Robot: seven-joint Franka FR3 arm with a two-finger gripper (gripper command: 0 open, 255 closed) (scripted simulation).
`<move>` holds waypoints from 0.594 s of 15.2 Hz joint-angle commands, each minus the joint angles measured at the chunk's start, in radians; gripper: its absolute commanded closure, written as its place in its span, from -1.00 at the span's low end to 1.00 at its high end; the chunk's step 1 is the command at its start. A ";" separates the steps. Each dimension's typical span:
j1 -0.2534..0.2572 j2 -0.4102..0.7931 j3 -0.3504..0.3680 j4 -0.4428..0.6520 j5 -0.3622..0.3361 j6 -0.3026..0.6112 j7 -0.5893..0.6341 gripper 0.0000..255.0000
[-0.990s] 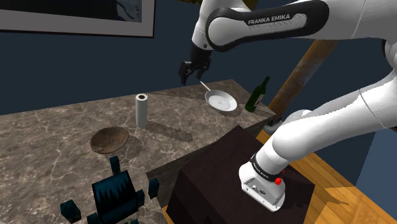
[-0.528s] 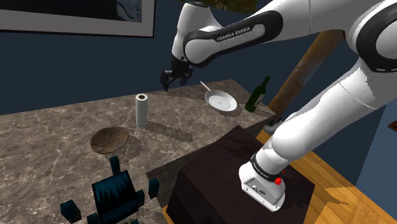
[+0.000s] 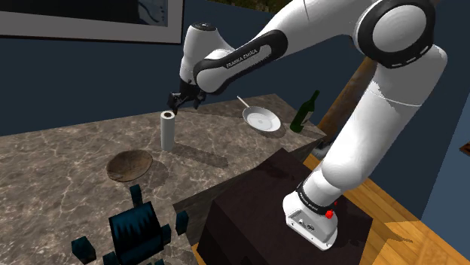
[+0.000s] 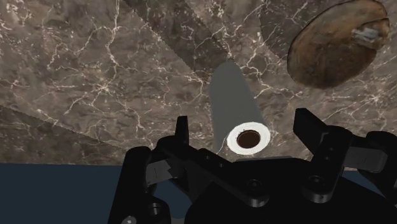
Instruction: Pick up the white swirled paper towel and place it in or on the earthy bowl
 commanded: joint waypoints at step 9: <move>0.081 0.303 -0.072 0.227 -0.161 0.076 0.162 -1.00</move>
